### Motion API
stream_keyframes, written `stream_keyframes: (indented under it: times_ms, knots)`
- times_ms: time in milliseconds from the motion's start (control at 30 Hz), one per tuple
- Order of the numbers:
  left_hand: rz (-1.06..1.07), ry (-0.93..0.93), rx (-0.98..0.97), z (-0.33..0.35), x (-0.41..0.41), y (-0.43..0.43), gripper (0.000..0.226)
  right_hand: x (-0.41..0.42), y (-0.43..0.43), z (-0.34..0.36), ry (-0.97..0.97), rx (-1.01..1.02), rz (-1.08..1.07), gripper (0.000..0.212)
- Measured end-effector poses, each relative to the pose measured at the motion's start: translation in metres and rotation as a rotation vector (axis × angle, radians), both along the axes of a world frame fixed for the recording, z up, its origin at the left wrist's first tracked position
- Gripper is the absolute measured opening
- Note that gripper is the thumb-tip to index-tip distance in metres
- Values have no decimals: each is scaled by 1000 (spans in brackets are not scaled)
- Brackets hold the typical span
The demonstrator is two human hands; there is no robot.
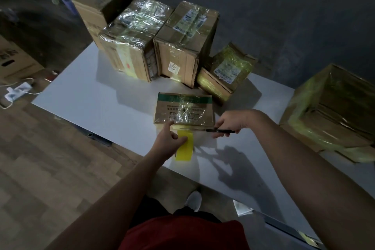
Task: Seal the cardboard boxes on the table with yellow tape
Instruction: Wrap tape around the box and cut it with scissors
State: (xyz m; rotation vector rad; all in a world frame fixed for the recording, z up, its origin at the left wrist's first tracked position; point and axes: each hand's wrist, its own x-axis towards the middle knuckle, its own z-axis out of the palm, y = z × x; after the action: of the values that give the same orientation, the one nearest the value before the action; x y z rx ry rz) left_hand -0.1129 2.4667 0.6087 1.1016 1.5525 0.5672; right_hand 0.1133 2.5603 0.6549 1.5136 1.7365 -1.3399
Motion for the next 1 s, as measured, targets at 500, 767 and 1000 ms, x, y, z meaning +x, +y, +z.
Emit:
stream_keyframes:
  times_ms: [500, 767, 1000]
  knots:
    - [-112, 33, -23, 1, -7, 6, 83, -15, 1, -1, 17, -4, -30, 43]
    - [-165, 60, -53, 7, -7, 7, 85, -15, 2, 2, 31, 71, 26, 30]
    - [-180, 81, -61, 7, -7, 7, 86, -15, 1, -4, 46, 75, 44, 31]
